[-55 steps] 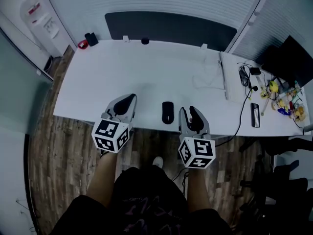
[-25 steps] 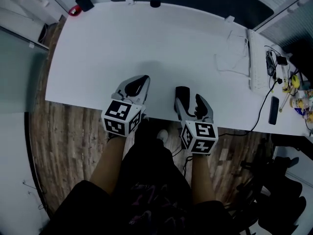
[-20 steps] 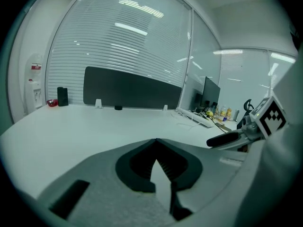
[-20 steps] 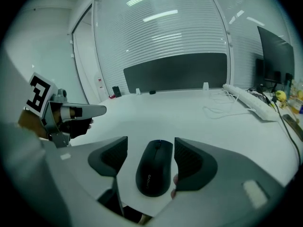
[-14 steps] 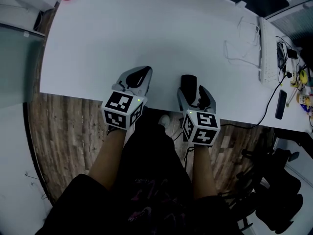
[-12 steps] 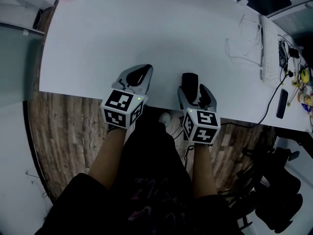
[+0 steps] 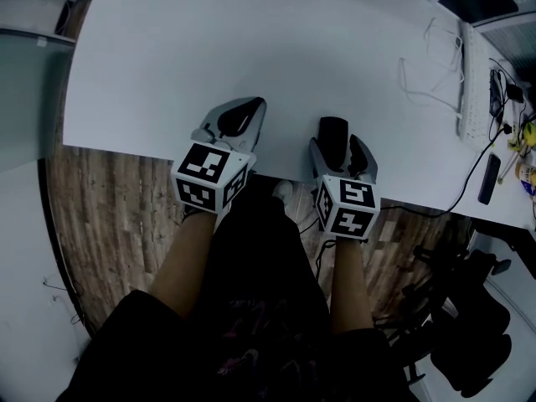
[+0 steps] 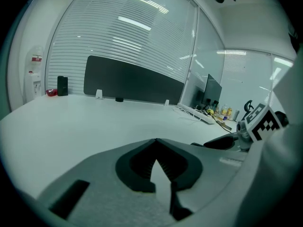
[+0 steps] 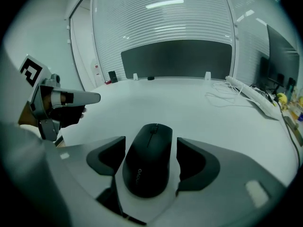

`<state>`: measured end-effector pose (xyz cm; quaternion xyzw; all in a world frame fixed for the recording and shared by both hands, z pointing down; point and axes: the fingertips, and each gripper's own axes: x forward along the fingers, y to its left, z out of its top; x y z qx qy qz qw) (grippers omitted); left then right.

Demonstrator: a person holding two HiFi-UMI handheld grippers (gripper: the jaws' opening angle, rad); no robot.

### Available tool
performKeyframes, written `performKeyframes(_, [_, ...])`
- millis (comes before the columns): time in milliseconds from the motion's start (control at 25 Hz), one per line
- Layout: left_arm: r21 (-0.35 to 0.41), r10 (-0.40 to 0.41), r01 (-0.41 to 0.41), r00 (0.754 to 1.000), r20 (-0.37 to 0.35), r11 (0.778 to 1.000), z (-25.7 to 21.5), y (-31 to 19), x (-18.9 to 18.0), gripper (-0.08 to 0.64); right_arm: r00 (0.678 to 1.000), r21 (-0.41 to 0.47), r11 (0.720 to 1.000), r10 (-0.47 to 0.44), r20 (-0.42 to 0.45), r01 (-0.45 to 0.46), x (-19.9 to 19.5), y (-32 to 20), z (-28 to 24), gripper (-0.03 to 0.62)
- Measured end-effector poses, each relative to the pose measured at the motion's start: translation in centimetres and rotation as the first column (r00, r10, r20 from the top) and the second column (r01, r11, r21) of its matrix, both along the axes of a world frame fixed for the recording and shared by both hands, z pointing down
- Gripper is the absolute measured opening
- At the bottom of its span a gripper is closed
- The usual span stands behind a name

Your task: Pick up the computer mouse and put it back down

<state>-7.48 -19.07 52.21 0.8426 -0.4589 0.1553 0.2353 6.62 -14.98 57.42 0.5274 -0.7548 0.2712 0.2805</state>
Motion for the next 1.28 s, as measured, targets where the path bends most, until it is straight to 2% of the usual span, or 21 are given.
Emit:
performKeyframes(400, [-0.019,-0.011,0.011,1.0,-0.008,1.0,0.9,-0.4,0.1,0.0,0.998,-0.028,0.999,-0.021,-0.064,0.02,-0.5,-0.3,1.0,0.331])
performKeyframes(640, [-0.024,-0.017,0.017,1.0,-0.01,1.0,1.1,-0.5,0.0,0.0,0.998,-0.029,1.0,-0.009,-0.061,0.008,-0.5,-0.4,1.1,0.322])
performKeyframes(1080, [-0.03,-0.019,0.019,1.0,-0.006,0.999,1.2,-0.1,0.1,0.0,0.999,0.017,1.0,0.014,-0.035,-0.013,0.0,-0.4,0.3,0.319])
performKeyframes(1280, [-0.025,-0.016,0.016,1.0,-0.009,1.0,1.1,-0.2,0.4,0.0,0.999,0.075,0.997,0.033,-0.005,-0.032,0.5,-0.9,-0.9,0.319])
